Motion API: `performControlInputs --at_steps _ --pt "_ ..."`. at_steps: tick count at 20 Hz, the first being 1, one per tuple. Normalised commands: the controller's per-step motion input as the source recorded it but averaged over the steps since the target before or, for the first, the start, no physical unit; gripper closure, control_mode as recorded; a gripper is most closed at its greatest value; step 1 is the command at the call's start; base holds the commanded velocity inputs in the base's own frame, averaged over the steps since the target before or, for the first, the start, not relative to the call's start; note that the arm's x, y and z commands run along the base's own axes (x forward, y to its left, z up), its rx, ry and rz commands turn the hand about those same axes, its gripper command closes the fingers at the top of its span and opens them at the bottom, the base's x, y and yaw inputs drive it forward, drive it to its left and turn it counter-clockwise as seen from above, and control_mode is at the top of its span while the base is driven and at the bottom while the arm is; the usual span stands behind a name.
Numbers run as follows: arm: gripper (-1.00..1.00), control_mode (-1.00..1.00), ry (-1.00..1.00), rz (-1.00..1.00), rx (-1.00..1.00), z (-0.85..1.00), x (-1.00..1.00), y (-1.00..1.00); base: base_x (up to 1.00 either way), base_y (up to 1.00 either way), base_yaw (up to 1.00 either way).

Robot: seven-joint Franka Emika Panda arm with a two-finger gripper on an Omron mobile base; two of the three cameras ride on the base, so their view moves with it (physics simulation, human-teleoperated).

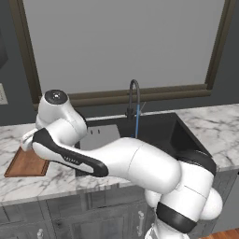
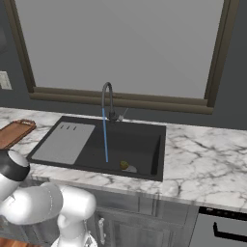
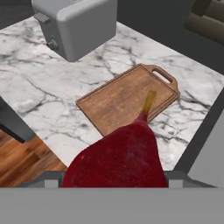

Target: Pick the pear, kiwi from the sink and place them on the cutting board to airdry. Then turn off the sink faucet.

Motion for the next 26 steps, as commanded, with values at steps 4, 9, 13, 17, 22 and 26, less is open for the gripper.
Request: performControlInputs --at_steps 4,9,13,17,22,26 --pt "1.00 -1.00 0.07 -0.02 -0.02 -0.22 0.26 0.16 0.00 0.00 0.00" --pt "1.00 -1.00 0.04 -0.03 -0.04 -0.30 0.23 0.20 0.00 0.00 0.00" --pt "1.00 -1.00 0.00 -0.03 -0.05 -0.13 0.07 0.20 0.00 0.00 0.00" --pt "1.00 -1.00 0.00 -0.01 -0.02 -0.03 0.04 0.09 0.00 0.00 0.00" --pt "1.00 -1.00 0.00 -0.01 0.00 -0.04 0.11 0.02 0.00 0.00 0.00" --pt "1.00 -1.00 0.00 -0.01 -0.01 -0.14 0.19 0.03 0.00 0.00 0.00"
